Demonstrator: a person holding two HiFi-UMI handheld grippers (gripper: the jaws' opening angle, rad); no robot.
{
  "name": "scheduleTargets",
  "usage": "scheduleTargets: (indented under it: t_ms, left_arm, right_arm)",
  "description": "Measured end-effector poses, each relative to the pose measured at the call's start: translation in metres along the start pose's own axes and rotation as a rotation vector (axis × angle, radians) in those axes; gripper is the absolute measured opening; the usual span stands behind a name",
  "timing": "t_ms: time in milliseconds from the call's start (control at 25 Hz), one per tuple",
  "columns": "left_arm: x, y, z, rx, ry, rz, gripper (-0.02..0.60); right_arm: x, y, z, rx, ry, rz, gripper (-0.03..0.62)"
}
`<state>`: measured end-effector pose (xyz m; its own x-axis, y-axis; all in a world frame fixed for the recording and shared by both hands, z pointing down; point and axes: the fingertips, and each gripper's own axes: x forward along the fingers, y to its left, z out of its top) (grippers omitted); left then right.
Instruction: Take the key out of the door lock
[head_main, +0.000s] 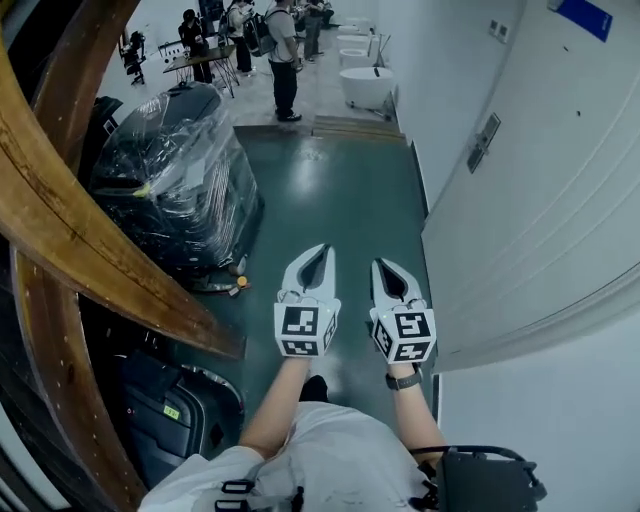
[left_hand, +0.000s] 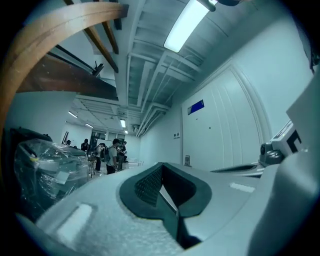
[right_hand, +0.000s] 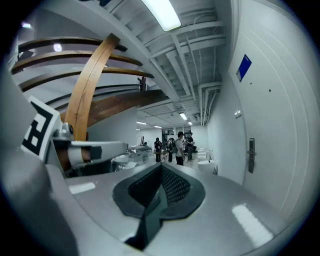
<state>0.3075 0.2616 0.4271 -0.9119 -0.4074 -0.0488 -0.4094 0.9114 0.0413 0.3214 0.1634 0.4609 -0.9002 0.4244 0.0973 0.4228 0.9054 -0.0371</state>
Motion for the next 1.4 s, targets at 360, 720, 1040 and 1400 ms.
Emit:
scheduleTargets:
  t_ms: [360, 720, 1040, 1400]
  left_arm:
    - [0.138, 0.052, 0.032, 0.010, 0.011, -0.173, 0.002]
    - [0.251, 0.113, -0.002, 0.015, 0.038, -0.101, 0.002]
    - [0.444, 0.164, 0.010, 0.065, 0.047, -0.098, 0.002]
    - [0.575, 0.209, -0.013, 0.019, 0.092, -0.088, 0.002]
  right_arm:
    - [0.137, -0.047, 0.034, 0.039, 0.035, 0.010, 0.000]
    - [0.271, -0.109, 0.026, 0.055, -0.005, 0.032, 0.000]
    - [0.444, -0.217, 0.070, 0.106, -0.078, 0.052, 0.000]
    - [0.548, -0.293, 0.087, 0.030, -0.052, 0.121, 0.000]
